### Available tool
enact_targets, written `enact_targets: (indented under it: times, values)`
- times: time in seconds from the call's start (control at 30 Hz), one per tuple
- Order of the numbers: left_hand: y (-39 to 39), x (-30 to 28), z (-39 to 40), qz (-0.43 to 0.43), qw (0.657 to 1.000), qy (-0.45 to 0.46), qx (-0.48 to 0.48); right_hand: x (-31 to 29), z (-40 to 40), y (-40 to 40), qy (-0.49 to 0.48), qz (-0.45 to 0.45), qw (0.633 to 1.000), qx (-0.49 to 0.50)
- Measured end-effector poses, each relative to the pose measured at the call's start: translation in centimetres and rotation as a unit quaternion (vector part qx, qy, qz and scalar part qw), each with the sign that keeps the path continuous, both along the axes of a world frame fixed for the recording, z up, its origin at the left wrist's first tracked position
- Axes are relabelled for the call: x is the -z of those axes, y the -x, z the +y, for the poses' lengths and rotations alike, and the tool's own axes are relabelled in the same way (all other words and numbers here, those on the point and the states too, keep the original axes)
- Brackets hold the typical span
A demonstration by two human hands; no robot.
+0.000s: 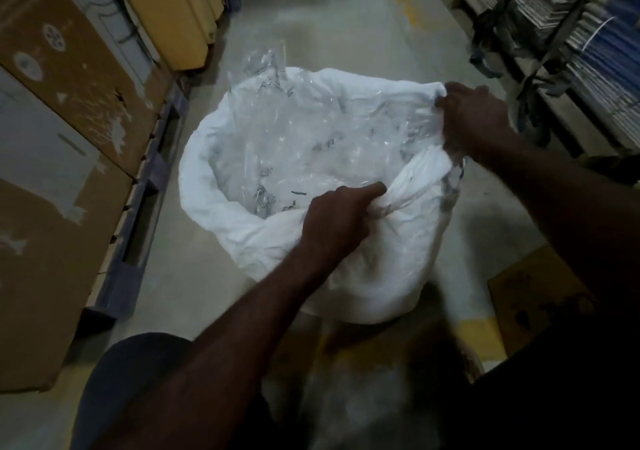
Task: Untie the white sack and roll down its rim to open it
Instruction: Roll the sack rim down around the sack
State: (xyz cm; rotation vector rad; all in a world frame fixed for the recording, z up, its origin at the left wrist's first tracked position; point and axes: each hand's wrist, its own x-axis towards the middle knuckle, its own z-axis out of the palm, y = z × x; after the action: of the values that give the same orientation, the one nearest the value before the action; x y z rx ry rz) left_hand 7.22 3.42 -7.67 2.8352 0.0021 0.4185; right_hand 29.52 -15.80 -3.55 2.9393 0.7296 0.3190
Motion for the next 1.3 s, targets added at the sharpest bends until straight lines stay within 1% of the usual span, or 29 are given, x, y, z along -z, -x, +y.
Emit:
enact_targets:
  times: [0.07, 0.13, 0.2, 0.23, 0.27, 0.3, 0.33, 0.37, 0.4, 0.43, 0.47, 0.5, 0.53, 0.63, 0.7, 0.77, 0.9, 0.97, 1.03, 1.07, 1.13, 1.2, 1.23, 1.3]
  values:
    - [0.1, -0.5, 0.6, -0.047, 0.998, -0.034, 0.034, 0.4, -3.9, 0.4, -0.009, 0.052, 0.997, 0.054]
    - [0.2, -1.0, 1.6, -0.082, 0.994, -0.052, 0.055, -0.7, -6.0, 3.8, -0.022, 0.102, 0.989, 0.105]
    - [0.6, -1.0, 2.9, -0.106, 0.992, -0.046, 0.059, -2.0, -6.4, 9.2, 0.021, 0.143, 0.976, 0.163]
    - [0.9, -0.8, 3.5, -0.108, 0.992, -0.043, 0.052, -2.0, -6.5, 11.1, 0.065, 0.147, 0.968, 0.192]
    - [1.1, -0.6, 4.0, -0.105, 0.993, -0.045, 0.041, -1.9, -6.5, 12.5, 0.086, 0.137, 0.965, 0.207]
    - [1.2, -0.4, 4.5, -0.096, 0.994, -0.049, 0.027, -2.1, -6.3, 13.8, 0.096, 0.113, 0.970, 0.195]
    - [1.2, -0.1, 5.0, -0.085, 0.995, -0.049, 0.016, -1.9, -6.1, 14.3, 0.086, 0.067, 0.983, 0.149]
    - [1.1, 0.0, 5.2, -0.073, 0.996, -0.045, 0.004, -1.7, -5.7, 14.7, 0.067, 0.024, 0.995, 0.077]
    - [0.9, 0.0, 5.4, -0.061, 0.997, -0.041, -0.002, -1.6, -4.9, 15.5, 0.047, -0.001, 0.999, 0.000]
    - [0.8, 0.1, 5.3, -0.050, 0.998, -0.037, -0.005, -1.2, -4.0, 16.4, 0.023, 0.013, 0.998, -0.063]
    - [0.7, 0.2, 5.2, -0.043, 0.999, -0.033, -0.005, -0.8, -2.9, 17.5, 0.001, 0.047, 0.994, -0.104]
    - [0.7, 0.3, 5.1, -0.039, 0.999, -0.027, -0.010, -0.3, -2.0, 18.4, -0.012, 0.080, 0.988, -0.130]
    - [0.8, 0.5, 5.1, -0.038, 0.999, -0.020, -0.016, 0.2, -1.1, 19.0, -0.014, 0.093, 0.984, -0.150]
    - [1.0, 0.6, 5.6, -0.022, 0.999, -0.018, -0.026, 1.2, 0.8, 19.5, -0.010, 0.105, 0.980, -0.167]
    - [1.2, 0.7, 6.1, -0.003, 1.000, -0.025, -0.016, 1.8, 2.1, 19.3, -0.005, 0.092, 0.982, -0.163]
    - [1.2, 0.9, 6.5, 0.014, 1.000, -0.005, -0.003, 2.6, 3.5, 19.2, 0.010, 0.079, 0.982, -0.173]
    - [0.8, 1.5, 7.0, 0.079, 0.995, 0.035, 0.056, 3.5, 4.7, 18.3, 0.023, 0.103, 0.978, -0.182]
    - [0.5, 1.6, 7.0, 0.118, 0.987, 0.049, 0.098, 3.8, 4.6, 17.5, 0.009, 0.066, 0.978, -0.197]
    - [-0.1, 1.3, 7.3, 0.139, 0.981, 0.057, 0.126, 4.2, 4.5, 16.8, -0.017, -0.001, 0.971, -0.240]
    - [-0.5, 0.9, 7.5, 0.128, 0.982, 0.055, 0.129, 4.3, 4.6, 16.6, -0.029, -0.041, 0.963, -0.263]
    - [-1.2, 0.2, 7.6, 0.074, 0.988, 0.041, 0.126, 4.2, 4.7, 16.4, -0.047, -0.117, 0.946, -0.298]
    - [-1.1, -0.2, 7.1, 0.039, 0.994, 0.011, 0.097, 4.3, 4.7, 16.5, -0.064, -0.154, 0.934, -0.315]
    - [-0.8, -0.1, 6.5, 0.021, 0.997, -0.002, 0.081, 4.4, 4.6, 16.6, -0.069, -0.159, 0.933, -0.317]
    - [-0.1, 0.6, 5.4, -0.023, 0.998, -0.016, 0.061, 3.6, 4.3, 16.8, -0.079, -0.117, 0.941, -0.307]
